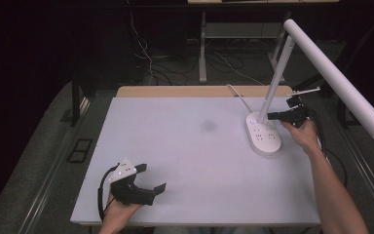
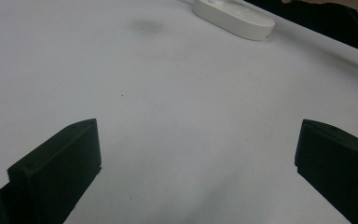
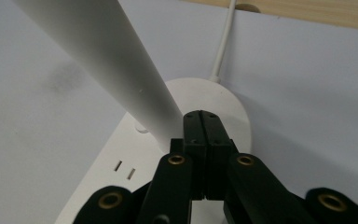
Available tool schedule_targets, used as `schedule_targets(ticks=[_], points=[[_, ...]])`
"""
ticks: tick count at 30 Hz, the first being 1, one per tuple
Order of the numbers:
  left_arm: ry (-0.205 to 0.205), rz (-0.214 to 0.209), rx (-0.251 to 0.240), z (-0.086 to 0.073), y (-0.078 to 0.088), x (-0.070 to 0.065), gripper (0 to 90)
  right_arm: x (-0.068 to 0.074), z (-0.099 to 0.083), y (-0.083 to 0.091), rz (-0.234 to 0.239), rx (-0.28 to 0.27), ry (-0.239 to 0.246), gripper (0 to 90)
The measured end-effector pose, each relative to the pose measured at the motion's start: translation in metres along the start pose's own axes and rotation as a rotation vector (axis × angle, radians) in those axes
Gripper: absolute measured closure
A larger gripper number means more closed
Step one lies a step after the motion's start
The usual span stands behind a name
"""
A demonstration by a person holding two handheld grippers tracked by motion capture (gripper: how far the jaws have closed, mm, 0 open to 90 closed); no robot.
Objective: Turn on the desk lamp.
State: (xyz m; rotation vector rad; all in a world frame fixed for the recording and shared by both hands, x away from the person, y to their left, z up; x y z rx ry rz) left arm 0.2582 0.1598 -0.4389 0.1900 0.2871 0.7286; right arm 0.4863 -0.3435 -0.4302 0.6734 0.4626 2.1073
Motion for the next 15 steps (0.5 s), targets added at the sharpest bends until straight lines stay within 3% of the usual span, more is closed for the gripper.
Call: schedule_targets(ticks=[15], points=[[-0.011, -0.001, 0.006, 0.000, 0.002, -0.001, 0.0, -0.004, -0.007, -0.013, -0.027, 0.018, 0.000, 89.8]])
Point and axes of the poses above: each handheld gripper's, and its own axes: y roughly backward along the jaws, z roughly out of its top, x roughly to its left, the point moved 3 cm from there along -y, roughly forward along the jaws, and after that the axes turned 11 degrees about -x, right-handed, at the moved point
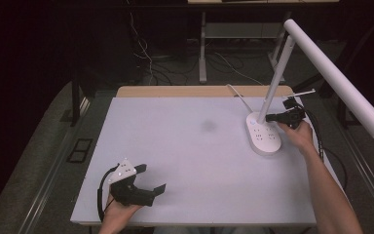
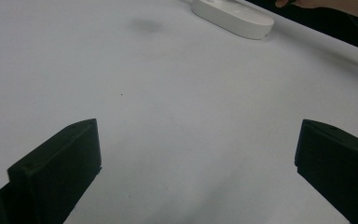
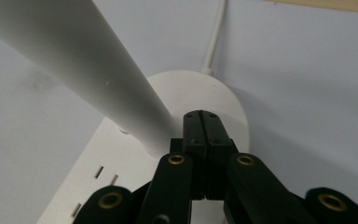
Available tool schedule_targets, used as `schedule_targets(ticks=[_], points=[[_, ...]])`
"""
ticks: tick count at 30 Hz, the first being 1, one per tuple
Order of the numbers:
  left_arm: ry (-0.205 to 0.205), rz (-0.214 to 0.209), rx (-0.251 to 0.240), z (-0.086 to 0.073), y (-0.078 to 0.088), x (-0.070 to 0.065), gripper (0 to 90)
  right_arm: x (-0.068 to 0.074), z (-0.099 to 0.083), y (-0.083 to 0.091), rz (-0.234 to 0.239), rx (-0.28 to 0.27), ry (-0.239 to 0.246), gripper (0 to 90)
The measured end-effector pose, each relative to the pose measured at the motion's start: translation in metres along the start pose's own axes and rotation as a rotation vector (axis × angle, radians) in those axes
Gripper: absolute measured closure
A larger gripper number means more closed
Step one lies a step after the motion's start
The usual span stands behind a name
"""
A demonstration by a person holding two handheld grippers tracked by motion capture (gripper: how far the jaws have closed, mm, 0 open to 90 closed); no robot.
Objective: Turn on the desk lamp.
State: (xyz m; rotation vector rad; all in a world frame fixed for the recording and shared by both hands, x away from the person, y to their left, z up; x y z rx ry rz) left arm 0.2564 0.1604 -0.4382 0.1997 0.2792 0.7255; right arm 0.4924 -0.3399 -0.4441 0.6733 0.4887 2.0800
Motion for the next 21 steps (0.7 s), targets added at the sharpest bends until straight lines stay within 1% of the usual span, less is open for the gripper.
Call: schedule_targets(ticks=[2, 3, 6, 8, 11, 14, 16, 17, 20, 21], points=[[0.000, 0.000, 0.000, 0.0000, 0.0000, -0.0001, 0.0, 0.0001, -0.0001, 0.0001, 0.000, 0.001, -0.001, 89.8], [-0.001, -0.001, 0.000, 0.0000, -0.0001, -0.0004, 0.0, -0.0003, -0.0006, 0.0002, 0.003, -0.003, -0.011, 89.8], [-0.002, -0.006, 0.001, 0.0000, -0.0001, -0.0010, 0.0, -0.0009, -0.0015, 0.0001, 0.005, -0.012, -0.007, 89.8], [0.004, -0.013, -0.004, 0.0002, 0.0002, -0.0011, 0.0, -0.0005, -0.0019, 0.0001, 0.003, -0.015, -0.012, 89.8], [0.012, -0.010, -0.010, 0.0004, 0.0003, -0.0012, 0.0, -0.0003, -0.0024, 0.0000, 0.002, -0.017, -0.014, 89.9], [0.007, -0.009, -0.006, 0.0001, 0.0008, -0.0010, 0.0, 0.0013, -0.0030, -0.0007, -0.017, -0.010, 0.003, 90.0], [0.002, -0.010, -0.006, 0.0002, 0.0009, -0.0011, 0.0, 0.0011, -0.0031, -0.0006, -0.013, -0.013, -0.018, 90.0], [0.000, -0.011, -0.004, 0.0001, 0.0009, -0.0013, 0.0, 0.0003, -0.0033, -0.0005, -0.010, -0.013, -0.013, 90.0], [0.000, -0.011, -0.004, -0.0001, 0.0007, -0.0018, 0.0, 0.0008, -0.0033, -0.0005, -0.016, -0.017, -0.021, 89.9], [0.001, -0.013, -0.004, -0.0002, 0.0005, -0.0017, 0.0, 0.0015, -0.0032, -0.0003, -0.016, -0.017, -0.031, 89.9]])
Point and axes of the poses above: each handheld gripper's, and its own axes: y roughly backward along the jaws, z roughly out of its top, x roughly to its left, the point moved 3 cm from there along -y, roughly forward along the jaws, and after that the axes turned 11 degrees about -x, right-handed, at the moved point
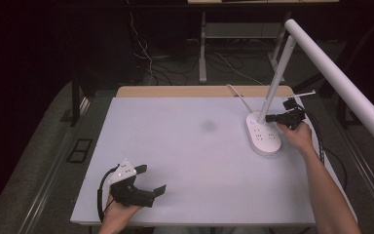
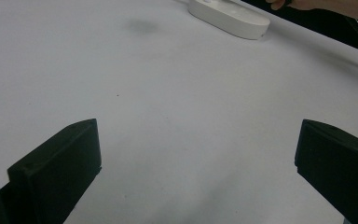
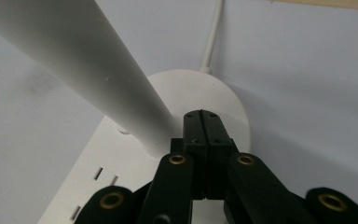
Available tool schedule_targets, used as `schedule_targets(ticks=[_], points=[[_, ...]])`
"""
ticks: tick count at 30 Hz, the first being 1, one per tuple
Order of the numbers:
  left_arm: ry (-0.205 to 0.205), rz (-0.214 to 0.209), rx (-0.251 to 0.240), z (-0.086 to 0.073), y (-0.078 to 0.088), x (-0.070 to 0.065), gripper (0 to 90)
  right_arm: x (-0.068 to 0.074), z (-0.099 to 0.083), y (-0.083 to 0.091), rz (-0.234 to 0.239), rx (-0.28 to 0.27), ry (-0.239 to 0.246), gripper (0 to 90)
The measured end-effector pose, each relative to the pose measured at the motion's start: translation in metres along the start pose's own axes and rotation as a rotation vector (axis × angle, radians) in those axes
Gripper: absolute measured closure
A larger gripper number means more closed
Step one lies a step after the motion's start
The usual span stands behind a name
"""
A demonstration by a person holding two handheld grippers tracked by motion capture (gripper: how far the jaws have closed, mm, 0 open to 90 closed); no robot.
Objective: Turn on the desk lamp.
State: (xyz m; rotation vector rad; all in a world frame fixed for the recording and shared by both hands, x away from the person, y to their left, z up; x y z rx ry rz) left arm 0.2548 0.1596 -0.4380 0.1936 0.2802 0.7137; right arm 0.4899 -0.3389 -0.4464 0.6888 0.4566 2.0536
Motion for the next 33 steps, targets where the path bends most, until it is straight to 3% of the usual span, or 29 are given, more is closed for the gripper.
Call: schedule_targets(ticks=[10, 33], points=[[-0.006, 0.008, 0.016, -0.001, -0.002, 0.001, 0.0, -0.002, 0.002, 0.004, 0.000, 0.010, 0.020, 89.8], [-0.010, 0.011, 0.010, 0.000, -0.001, 0.000, 0.0, 0.008, 0.014, 0.039, -0.016, -0.038, 0.018, 89.8]])
Point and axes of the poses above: each handheld gripper's, and its own axes: y roughly backward along the jaws, z roughly out of its top, x roughly to its left, the point moved 3 cm from there along -y, roughly forward along the jaws, and after that the axes turned 11 degrees about -x, right-handed, at the moved point
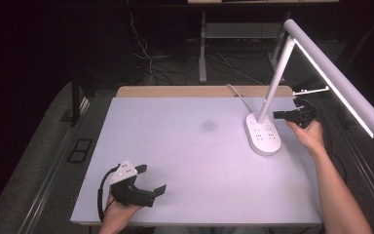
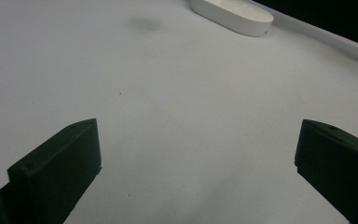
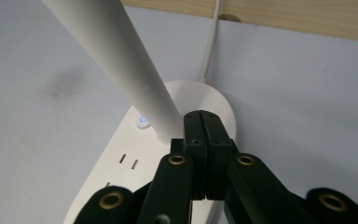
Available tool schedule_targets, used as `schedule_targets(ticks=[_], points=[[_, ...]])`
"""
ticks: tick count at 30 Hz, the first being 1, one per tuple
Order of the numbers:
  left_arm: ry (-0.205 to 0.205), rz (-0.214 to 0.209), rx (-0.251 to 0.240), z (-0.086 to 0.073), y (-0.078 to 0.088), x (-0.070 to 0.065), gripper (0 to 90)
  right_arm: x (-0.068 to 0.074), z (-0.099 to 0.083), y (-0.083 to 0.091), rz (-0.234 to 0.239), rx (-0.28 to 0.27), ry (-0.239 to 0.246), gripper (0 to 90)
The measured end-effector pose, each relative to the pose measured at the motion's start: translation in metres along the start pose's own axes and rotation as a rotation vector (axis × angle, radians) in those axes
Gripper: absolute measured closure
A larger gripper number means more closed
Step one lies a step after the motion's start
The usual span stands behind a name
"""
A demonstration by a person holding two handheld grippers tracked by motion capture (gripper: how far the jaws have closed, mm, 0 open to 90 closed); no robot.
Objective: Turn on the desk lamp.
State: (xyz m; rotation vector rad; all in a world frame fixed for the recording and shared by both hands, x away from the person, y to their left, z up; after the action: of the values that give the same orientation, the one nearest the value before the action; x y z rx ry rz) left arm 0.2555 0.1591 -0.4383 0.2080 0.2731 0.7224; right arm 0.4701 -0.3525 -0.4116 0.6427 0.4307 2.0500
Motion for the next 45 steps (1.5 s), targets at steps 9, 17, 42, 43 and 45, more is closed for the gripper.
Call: schedule_targets(ticks=[9, 17, 42, 43, 45], points=[[0.003, -0.013, -0.005, 0.000, -0.001, -0.002, 0.0, 0.010, 0.001, 0.017, 0.001, -0.014, 0.006, 89.8], [0.003, -0.022, -0.021, 0.002, 0.001, -0.004, 0.0, 0.023, -0.008, 0.033, 0.002, -0.052, -0.032, 85.4], [-0.001, -0.022, -0.039, 0.004, 0.002, -0.005, 0.0, 0.073, -0.054, 0.064, 0.037, -0.117, -0.033, 16.4], [-0.002, -0.022, -0.037, 0.004, 0.002, -0.005, 0.0, 0.076, -0.055, 0.065, 0.040, -0.119, -0.027, 10.9], [-0.001, -0.023, -0.037, 0.004, 0.001, -0.005, 0.0, 0.081, -0.058, 0.068, 0.041, -0.146, -0.008, 7.0]])
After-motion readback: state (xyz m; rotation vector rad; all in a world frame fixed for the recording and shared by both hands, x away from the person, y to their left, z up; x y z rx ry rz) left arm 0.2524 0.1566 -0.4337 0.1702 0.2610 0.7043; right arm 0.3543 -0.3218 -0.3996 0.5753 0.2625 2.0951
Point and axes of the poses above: each handheld gripper's, and its own axes: y roughly backward along the jaws, z roughly out of its top, x roughly to its left, the point moved 3 cm from there along -y, roughly forward along the jaws, and after that the axes turned 11 degrees about -x, right-handed, at the moved point
